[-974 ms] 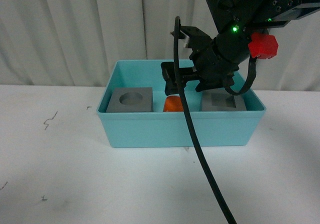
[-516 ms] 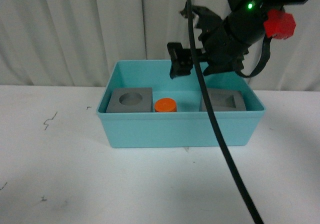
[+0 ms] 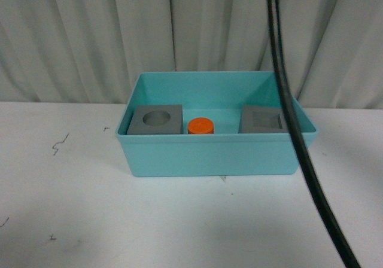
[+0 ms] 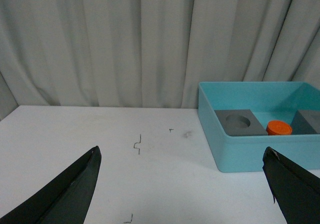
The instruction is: Place gray and orange parts in blue box
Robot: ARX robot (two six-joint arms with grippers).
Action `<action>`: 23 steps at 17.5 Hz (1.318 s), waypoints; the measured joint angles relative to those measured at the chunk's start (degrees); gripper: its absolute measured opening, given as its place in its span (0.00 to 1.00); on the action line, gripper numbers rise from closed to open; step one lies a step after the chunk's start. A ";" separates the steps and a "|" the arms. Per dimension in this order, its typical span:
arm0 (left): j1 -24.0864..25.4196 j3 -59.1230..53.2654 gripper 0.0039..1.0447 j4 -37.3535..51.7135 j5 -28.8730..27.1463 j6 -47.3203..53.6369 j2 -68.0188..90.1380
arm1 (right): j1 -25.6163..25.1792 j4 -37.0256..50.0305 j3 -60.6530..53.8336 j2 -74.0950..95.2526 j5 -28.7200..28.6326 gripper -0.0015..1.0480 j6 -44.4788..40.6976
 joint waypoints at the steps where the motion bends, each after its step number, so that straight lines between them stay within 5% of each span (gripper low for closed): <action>1: 0.00 0.00 0.94 0.00 0.00 0.00 0.00 | -0.28 4.46 -5.51 -4.81 -2.32 0.94 0.81; 3: 0.00 0.00 0.94 0.00 0.00 0.00 0.00 | -2.10 12.26 -14.05 -11.85 -5.40 0.93 3.50; 6: 0.00 0.00 0.94 -0.02 -0.02 0.00 0.00 | -5.14 33.40 -32.81 -22.93 18.73 0.68 3.45; 7: 0.00 0.00 0.94 0.00 -0.02 0.00 0.00 | -7.08 37.99 -39.95 -26.75 22.71 0.55 3.48; 13: 0.00 0.00 0.94 -0.02 0.00 0.00 0.00 | -10.32 44.41 -60.46 -37.86 19.37 0.01 3.39; 23: 0.00 0.00 0.94 0.00 0.00 0.00 0.00 | -16.48 41.07 -75.58 -55.58 13.07 0.02 3.50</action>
